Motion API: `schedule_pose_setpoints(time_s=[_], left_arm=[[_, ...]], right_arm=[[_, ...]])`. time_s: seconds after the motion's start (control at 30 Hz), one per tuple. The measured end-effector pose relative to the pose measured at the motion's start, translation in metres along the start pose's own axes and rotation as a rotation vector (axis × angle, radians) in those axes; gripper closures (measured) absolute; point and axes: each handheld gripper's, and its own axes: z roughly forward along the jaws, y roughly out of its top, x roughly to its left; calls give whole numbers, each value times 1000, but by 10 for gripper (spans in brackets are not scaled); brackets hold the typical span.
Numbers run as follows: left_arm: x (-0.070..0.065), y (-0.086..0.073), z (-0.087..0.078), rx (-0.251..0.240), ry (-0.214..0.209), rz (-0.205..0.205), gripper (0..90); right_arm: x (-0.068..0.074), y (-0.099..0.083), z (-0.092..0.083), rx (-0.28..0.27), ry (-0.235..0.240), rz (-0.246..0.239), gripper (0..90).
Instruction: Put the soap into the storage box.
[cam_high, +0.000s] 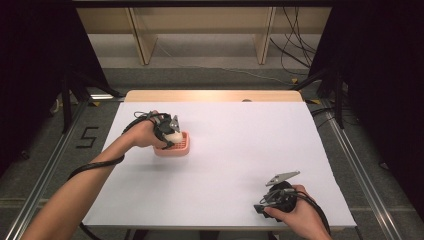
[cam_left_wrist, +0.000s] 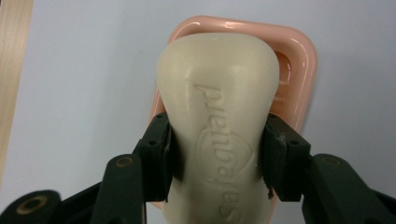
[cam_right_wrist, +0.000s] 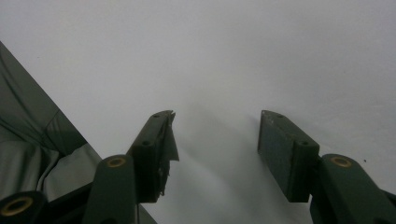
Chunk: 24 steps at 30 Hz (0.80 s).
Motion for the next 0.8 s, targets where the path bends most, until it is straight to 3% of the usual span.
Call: schedule_pose_setpoints(time_s=[0.47,0.6,0.8], left_arm=[[0,-2,6,10,-10,-29,494],[2,-2,8,13,-2,-1,494],[1,-2,10,25,-5,-7,494]], right_arm=[[1,0,0,-3,31,-19,458],[1,0,0,-1,32,-16,458],[1,0,0,-2,32,-20,458]])
